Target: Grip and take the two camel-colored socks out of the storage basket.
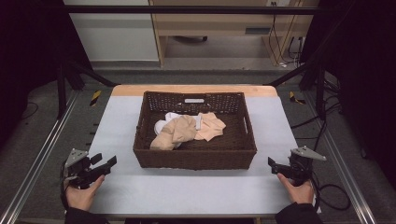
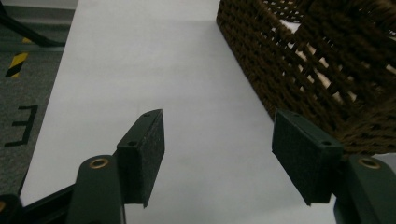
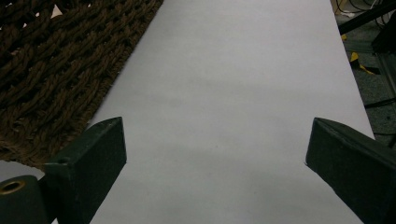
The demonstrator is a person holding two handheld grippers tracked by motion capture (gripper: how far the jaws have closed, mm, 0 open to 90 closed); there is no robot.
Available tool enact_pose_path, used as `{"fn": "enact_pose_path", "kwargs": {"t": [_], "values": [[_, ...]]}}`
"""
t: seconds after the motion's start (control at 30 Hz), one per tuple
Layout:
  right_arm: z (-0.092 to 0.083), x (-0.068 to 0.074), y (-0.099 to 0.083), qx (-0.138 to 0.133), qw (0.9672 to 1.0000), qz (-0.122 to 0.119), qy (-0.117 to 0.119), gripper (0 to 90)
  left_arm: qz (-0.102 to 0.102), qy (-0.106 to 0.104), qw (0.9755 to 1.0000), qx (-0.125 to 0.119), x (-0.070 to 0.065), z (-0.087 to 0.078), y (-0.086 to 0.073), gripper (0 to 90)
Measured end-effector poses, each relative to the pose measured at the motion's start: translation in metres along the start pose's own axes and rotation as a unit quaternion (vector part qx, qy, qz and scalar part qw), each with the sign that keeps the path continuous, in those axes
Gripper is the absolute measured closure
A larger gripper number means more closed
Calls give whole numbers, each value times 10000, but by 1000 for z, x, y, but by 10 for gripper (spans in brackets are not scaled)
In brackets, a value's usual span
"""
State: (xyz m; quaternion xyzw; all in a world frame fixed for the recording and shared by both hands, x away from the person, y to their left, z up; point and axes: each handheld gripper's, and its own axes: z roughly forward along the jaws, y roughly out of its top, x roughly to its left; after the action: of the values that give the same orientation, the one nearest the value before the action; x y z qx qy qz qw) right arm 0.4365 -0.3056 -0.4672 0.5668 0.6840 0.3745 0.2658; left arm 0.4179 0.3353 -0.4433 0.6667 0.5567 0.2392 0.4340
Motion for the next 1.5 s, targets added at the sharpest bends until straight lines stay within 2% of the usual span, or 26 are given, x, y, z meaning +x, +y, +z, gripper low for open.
{"fn": "enact_pose_path", "kwargs": {"t": [0.2,0.3,0.37,0.7,0.8,1.0,1.1,1.2,1.5], "values": [[0,1,0,13,10000,-61,-12,54,55,-35,9997,-246,-5,-7,16,381],[-1,1,0,-8,10000,-64,-4,54,83,-47,9995,-285,-6,-8,20,385],[-1,0,0,-17,10000,5,24,52,67,-70,9993,-371,-7,-10,25,388],[0,0,1,5,10000,9,4,48,104,-187,9977,-645,-19,-15,51,388],[-1,1,1,-14,10000,10,-22,48,211,-261,9968,-730,-28,-14,63,388],[0,0,1,14,10000,5,-40,47,266,-377,9956,-820,-42,-10,80,389],[0,0,1,0,10000,-2,-35,47,289,-418,9953,-823,-47,-7,84,390],[0,0,1,3,10000,-5,-34,44,415,-453,9951,-779,-57,-3,90,393],[1,0,1,33,10000,-18,-47,44,479,-616,9932,-864,-76,2,104,406]]}}
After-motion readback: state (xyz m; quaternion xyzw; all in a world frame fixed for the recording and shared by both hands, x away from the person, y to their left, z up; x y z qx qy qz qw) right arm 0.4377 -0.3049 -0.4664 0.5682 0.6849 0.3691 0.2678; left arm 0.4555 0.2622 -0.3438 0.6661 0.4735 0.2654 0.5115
